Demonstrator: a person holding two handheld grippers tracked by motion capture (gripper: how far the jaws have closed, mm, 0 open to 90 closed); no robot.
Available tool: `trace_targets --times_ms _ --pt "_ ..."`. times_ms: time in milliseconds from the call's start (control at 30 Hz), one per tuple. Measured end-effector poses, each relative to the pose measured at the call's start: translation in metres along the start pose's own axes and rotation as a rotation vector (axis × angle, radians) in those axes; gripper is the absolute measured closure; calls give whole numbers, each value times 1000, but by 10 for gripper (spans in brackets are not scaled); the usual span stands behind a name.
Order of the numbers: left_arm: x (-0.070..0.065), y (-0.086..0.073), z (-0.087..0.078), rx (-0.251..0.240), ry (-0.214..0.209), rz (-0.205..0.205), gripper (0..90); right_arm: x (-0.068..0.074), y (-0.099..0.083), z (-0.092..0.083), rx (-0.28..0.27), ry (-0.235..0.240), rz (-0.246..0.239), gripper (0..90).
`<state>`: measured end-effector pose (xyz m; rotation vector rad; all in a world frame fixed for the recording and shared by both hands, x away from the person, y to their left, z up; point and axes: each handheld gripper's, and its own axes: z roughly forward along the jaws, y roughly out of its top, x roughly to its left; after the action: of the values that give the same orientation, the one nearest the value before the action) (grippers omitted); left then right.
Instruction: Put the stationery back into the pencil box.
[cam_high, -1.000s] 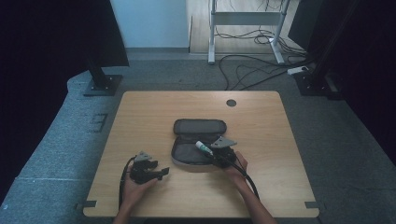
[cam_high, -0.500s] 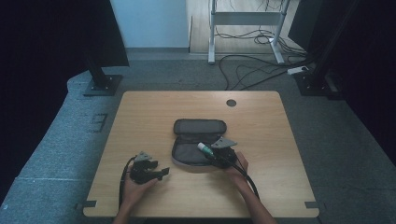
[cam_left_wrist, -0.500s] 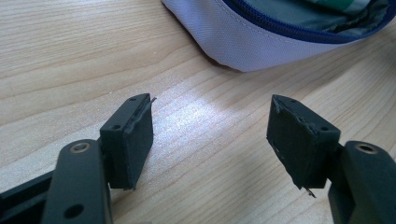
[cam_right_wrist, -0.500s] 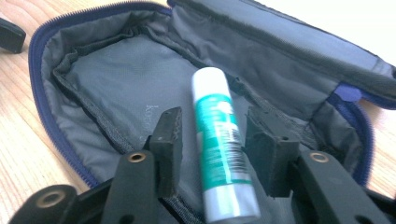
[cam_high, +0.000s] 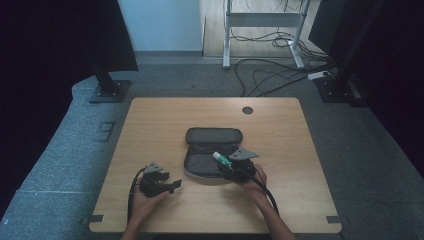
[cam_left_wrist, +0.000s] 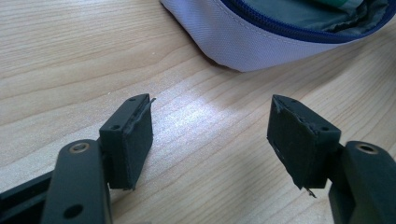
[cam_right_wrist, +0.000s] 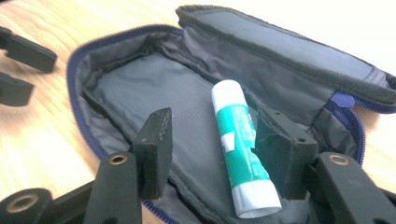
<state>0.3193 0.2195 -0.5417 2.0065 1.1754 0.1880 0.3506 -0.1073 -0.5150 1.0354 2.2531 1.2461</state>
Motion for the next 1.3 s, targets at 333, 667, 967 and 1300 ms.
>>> trace_targets --times_ms 333,667,967,1300 --pt "0 1 -1 -7 -2 5 315 -1 -2 -19 -50 42 46 436" --pt "1 1 -3 -10 -6 1 312 -4 -12 -34 -48 32 48 436" --pt "1 1 -4 -12 -4 1 310 -12 -28 -61 -72 24 97 435" --pt "3 0 -4 -8 5 -3 310 -29 -42 -92 -95 4 139 429"
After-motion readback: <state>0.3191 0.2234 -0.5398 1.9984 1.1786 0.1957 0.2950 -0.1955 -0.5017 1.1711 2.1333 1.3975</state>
